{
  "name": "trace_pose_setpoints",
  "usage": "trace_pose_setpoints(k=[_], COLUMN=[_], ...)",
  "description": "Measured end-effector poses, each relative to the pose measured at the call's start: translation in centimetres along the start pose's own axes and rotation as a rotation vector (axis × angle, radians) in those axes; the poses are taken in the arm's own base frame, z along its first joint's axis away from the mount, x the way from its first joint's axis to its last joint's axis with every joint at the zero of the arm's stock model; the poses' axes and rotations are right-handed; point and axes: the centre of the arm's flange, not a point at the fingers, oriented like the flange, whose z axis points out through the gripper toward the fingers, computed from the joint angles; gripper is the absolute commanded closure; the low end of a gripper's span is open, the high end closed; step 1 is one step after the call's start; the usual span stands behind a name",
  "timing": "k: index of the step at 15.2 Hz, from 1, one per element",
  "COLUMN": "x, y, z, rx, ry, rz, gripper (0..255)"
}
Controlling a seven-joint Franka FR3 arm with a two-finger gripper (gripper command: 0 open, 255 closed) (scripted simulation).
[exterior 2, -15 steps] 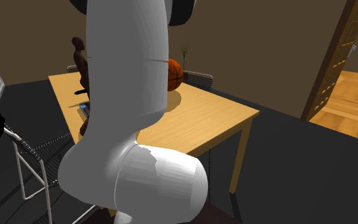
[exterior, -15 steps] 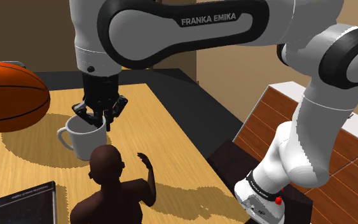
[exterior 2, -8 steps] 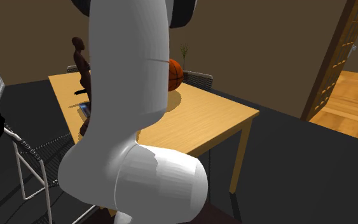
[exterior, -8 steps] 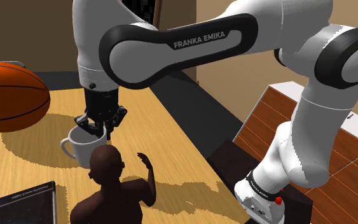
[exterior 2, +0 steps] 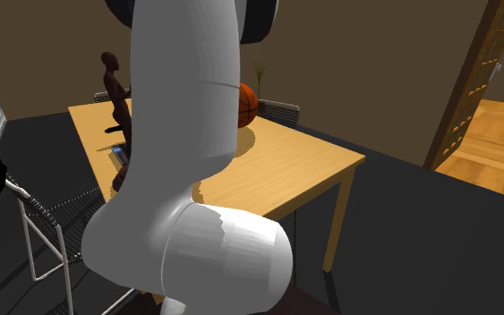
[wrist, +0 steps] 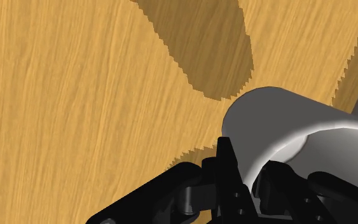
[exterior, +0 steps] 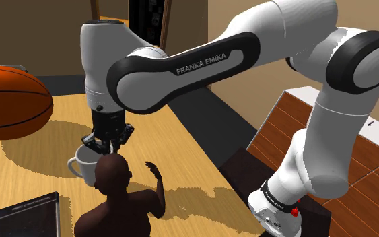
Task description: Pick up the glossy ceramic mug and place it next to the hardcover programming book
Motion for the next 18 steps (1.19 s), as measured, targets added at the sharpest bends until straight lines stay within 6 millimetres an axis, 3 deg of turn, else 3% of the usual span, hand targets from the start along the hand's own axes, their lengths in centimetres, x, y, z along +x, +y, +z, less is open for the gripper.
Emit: trace_pose_setpoints(k=[6,12,13,18], x=[0.3,0.3,0.3,0.3], y=[0.1,0.2,0.2,0.2], z=[3.2,3.7,3.7,3.6], rx=[0.0,0.0,0.0,0.001], ry=[0.0,0.0,0.0,0.001], rz=[0.0,0.0,0.0,0.0], gripper=[255,255,0,0])
